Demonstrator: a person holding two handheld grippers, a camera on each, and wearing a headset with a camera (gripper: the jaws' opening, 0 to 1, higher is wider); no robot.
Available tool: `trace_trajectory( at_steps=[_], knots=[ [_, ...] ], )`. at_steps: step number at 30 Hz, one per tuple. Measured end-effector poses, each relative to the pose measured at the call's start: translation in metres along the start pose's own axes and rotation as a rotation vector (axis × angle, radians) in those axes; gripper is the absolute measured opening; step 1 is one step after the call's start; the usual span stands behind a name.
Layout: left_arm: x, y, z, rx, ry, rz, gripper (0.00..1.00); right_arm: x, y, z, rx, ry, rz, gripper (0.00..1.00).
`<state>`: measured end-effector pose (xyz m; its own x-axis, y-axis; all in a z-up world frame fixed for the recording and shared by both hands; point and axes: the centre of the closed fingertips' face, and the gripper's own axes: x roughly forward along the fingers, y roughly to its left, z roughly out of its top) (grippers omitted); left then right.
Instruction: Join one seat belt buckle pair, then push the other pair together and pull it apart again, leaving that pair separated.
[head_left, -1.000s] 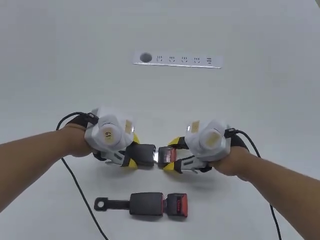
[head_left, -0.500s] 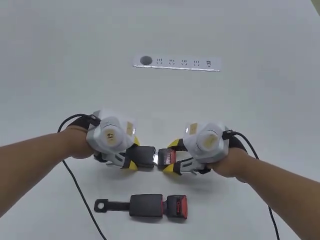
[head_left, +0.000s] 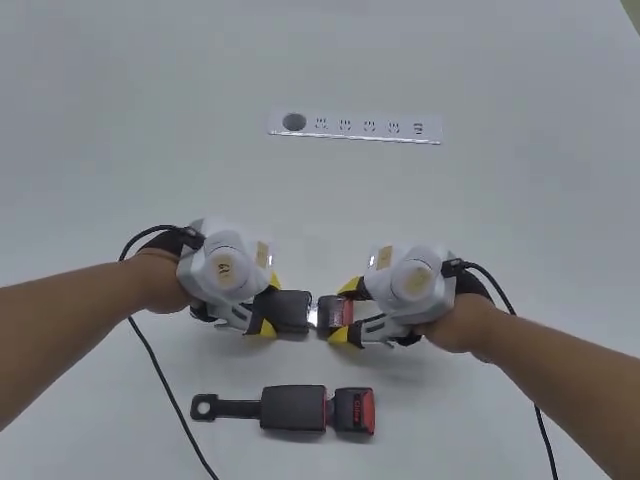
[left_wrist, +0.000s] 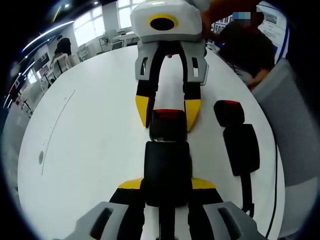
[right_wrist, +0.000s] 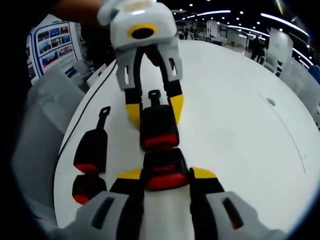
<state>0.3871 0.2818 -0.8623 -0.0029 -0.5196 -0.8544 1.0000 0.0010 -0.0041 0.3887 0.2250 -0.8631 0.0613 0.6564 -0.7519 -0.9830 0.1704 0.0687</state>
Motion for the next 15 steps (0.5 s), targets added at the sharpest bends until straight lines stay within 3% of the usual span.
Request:
trace_trajectory(
  at_steps=[15],
  knots=[
    [-0.001, 0.001, -0.001, -0.013, -0.011, 0.005, 0.34, -0.013, 0.0, -0.013, -0.01, 0.018, -0.006, 0.35]
  ],
)
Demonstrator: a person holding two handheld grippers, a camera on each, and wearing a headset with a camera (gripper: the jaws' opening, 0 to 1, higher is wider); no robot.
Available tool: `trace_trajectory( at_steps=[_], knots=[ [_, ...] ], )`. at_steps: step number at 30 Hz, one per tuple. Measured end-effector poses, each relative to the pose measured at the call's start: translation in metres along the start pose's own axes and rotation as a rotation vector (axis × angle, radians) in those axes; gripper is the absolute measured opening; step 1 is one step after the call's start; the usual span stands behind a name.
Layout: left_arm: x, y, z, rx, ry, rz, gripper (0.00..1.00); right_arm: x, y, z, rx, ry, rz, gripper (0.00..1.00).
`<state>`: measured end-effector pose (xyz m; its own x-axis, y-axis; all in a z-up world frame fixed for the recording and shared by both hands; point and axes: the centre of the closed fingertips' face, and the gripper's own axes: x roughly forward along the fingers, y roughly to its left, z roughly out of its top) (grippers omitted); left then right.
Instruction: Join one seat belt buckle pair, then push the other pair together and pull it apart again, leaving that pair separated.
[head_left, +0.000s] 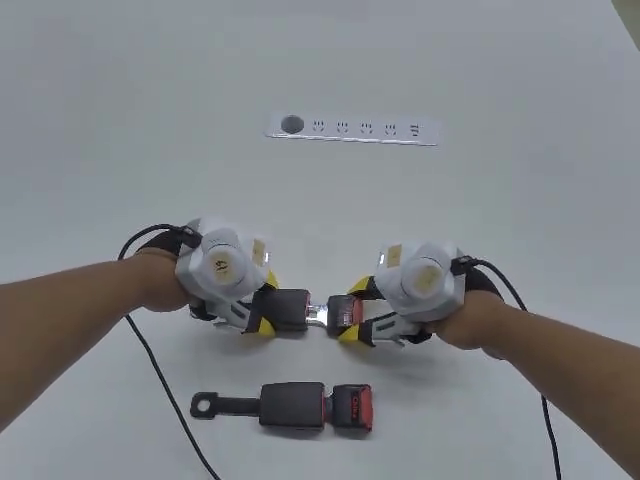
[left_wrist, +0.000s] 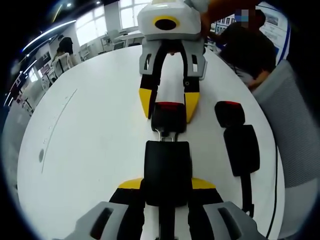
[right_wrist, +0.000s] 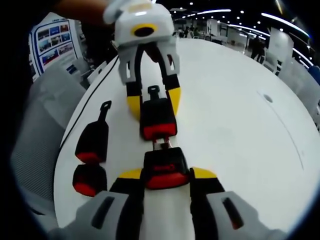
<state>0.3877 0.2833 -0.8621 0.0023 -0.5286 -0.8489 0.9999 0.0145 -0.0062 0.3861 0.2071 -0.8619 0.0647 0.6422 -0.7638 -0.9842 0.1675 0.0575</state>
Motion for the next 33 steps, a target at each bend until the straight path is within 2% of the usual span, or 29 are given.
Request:
trace_trajectory(
  at_steps=[18, 29, 33],
  knots=[
    [0.0, -0.001, 0.0, 0.007, -0.005, -0.005, 0.34, -0.032, -0.004, -0.035, 0.028, 0.019, -0.014, 0.36],
    [0.0, -0.001, 0.0, 0.012, -0.007, -0.005, 0.34, -0.045, -0.007, -0.05, 0.024, 0.022, -0.028, 0.36],
    [0.0, -0.001, 0.0, 0.012, -0.008, -0.005, 0.34, -0.053, -0.009, -0.059, 0.049, 0.032, -0.033, 0.36]
  ],
)
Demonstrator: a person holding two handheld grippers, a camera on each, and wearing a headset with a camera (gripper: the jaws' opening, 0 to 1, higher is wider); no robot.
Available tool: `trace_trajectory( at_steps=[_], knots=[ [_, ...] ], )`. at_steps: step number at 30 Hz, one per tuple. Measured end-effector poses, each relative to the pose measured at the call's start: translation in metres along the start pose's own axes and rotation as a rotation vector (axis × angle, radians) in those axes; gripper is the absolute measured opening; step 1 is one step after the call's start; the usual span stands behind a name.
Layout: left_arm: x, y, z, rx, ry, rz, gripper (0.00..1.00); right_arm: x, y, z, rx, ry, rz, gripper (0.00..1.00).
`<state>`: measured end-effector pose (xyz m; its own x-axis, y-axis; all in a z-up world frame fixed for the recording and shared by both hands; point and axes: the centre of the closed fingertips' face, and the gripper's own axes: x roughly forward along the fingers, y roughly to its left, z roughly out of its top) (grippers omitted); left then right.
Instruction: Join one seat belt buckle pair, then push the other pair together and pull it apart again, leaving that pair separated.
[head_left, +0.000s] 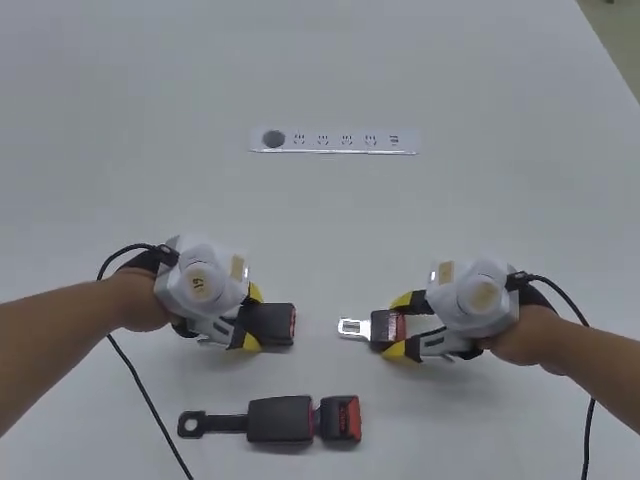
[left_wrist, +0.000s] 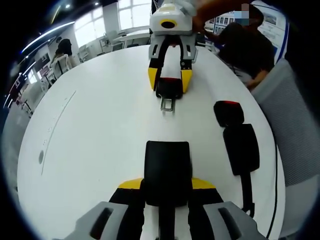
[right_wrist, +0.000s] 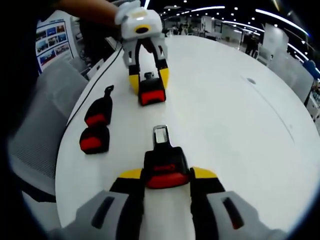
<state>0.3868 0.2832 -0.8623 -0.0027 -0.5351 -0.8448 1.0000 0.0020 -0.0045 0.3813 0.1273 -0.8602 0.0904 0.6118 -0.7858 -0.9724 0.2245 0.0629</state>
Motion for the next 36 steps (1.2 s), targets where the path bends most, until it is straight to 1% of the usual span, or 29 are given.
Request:
trace_trajectory(
  at_steps=[7, 13, 18, 20, 21, 22, 25, 30, 36],
  knots=[
    [0.0, 0.0, 0.0, -0.003, 0.001, 0.001, 0.34, -0.009, -0.002, -0.011, 0.005, 0.009, -0.002, 0.36],
    [-0.001, 0.0, 0.0, -0.005, 0.004, 0.001, 0.34, -0.013, -0.005, -0.019, 0.016, 0.02, -0.011, 0.36],
    [-0.001, 0.0, 0.0, -0.003, 0.01, 0.001, 0.34, -0.02, -0.005, -0.028, 0.027, 0.028, -0.019, 0.36],
    [-0.001, -0.001, 0.0, -0.002, 0.012, 0.001, 0.34, -0.021, -0.006, -0.029, 0.03, 0.028, -0.023, 0.36],
    [-0.001, 0.0, 0.0, -0.004, 0.011, 0.001, 0.34, -0.022, -0.006, -0.031, 0.038, 0.041, -0.025, 0.36],
    [-0.001, 0.0, 0.0, -0.006, 0.008, 0.001, 0.35, -0.023, -0.005, -0.033, 0.03, 0.049, -0.024, 0.36],
    [-0.001, 0.0, 0.0, -0.007, 0.004, 0.001, 0.35, -0.025, -0.006, -0.035, 0.044, 0.043, -0.026, 0.37],
    [-0.001, 0.0, 0.0, 0.001, 0.02, -0.005, 0.35, -0.024, -0.005, -0.036, 0.031, 0.044, -0.025, 0.37],
    [-0.001, 0.0, 0.0, 0.001, 0.023, -0.007, 0.35, -0.028, -0.005, -0.04, 0.03, 0.039, -0.024, 0.37]
  ],
)
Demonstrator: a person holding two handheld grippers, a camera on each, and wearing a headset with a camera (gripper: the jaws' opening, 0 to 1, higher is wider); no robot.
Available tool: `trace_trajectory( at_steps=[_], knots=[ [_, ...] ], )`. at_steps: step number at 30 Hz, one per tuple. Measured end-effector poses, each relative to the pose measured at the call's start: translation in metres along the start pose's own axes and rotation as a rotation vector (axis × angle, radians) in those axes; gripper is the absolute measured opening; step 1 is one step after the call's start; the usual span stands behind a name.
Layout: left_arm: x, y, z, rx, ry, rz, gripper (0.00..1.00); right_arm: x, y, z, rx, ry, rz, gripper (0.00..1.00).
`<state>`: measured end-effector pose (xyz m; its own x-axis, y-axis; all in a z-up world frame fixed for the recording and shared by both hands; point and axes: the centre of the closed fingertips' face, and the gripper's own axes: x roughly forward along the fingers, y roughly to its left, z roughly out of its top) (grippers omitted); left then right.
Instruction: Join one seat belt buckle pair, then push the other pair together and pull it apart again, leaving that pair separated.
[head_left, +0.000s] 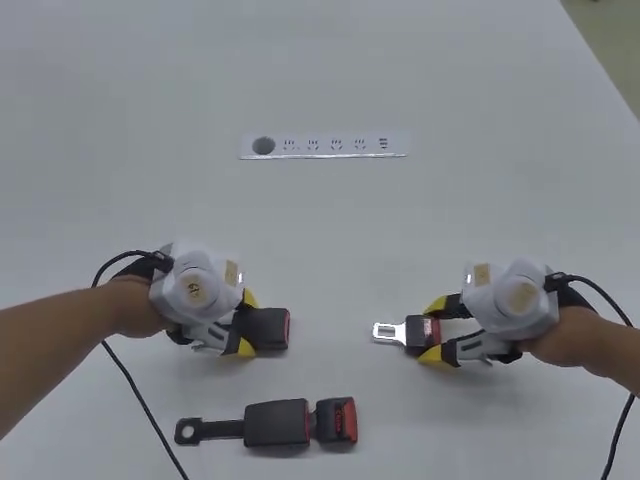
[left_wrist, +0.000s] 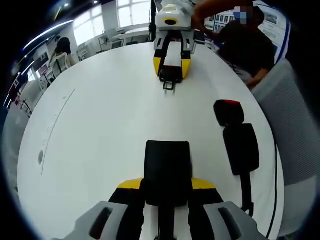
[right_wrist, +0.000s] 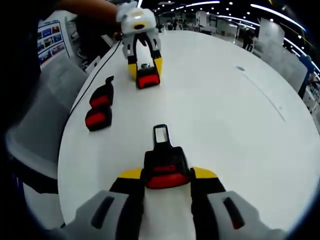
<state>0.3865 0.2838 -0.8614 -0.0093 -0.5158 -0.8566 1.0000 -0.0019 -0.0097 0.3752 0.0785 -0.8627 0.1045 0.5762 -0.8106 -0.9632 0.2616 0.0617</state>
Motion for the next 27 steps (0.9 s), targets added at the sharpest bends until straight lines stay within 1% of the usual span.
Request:
trace_trajectory(
  at_steps=[3, 11, 13, 14, 15, 17, 19, 20, 21, 22, 23, 24, 26, 27],
  knots=[
    [0.0, 0.0, 0.0, 0.006, 0.004, -0.004, 0.35, -0.002, 0.0, -0.002, -0.014, 0.001, 0.003, 0.37],
    [0.0, 0.0, -0.001, 0.016, 0.013, -0.009, 0.35, -0.006, 0.0, -0.008, -0.006, 0.004, 0.0, 0.37],
    [0.0, 0.0, -0.001, 0.025, 0.018, -0.009, 0.35, -0.006, 0.0, -0.009, -0.031, 0.01, -0.001, 0.37],
    [0.0, 0.0, -0.001, 0.025, 0.02, -0.008, 0.35, -0.007, 0.0, -0.01, -0.051, 0.015, -0.004, 0.37],
    [0.0, 0.0, 0.0, 0.016, 0.022, -0.006, 0.35, -0.007, 0.0, -0.011, -0.052, 0.014, -0.005, 0.37],
    [0.0, -0.001, 0.0, 0.019, 0.027, -0.001, 0.34, -0.007, 0.001, -0.011, -0.042, 0.01, -0.011, 0.37],
    [0.0, 0.0, 0.0, 0.014, 0.026, 0.013, 0.35, -0.008, 0.001, -0.011, -0.043, 0.011, -0.016, 0.38],
    [-0.001, 0.004, 0.0, 0.004, 0.029, 0.043, 0.37, -0.009, 0.002, -0.013, -0.048, 0.019, -0.018, 0.4],
    [-0.002, 0.007, 0.0, -0.023, 0.02, 0.073, 0.41, -0.009, 0.001, -0.014, -0.045, 0.02, -0.023, 0.46],
    [-0.001, 0.005, 0.003, -0.065, -0.003, 0.074, 0.46, -0.01, 0.002, -0.014, -0.041, 0.011, -0.029, 0.52],
    [-0.004, 0.003, 0.006, -0.104, -0.022, 0.061, 0.49, -0.012, 0.002, -0.012, -0.025, -0.005, -0.035, 0.57],
    [-0.007, 0.003, 0.008, -0.115, -0.035, 0.067, 0.52, -0.015, 0.001, -0.011, 0.002, -0.021, -0.048, 0.61],
    [-0.014, 0.008, 0.011, -0.145, -0.058, 0.11, 0.54, -0.021, -0.003, -0.007, 0.015, -0.053, -0.086, 0.61],
    [-0.017, 0.009, 0.013, -0.165, -0.069, 0.126, 0.59, -0.023, -0.004, -0.005, 0.025, -0.065, -0.098, 0.64]
  ],
)
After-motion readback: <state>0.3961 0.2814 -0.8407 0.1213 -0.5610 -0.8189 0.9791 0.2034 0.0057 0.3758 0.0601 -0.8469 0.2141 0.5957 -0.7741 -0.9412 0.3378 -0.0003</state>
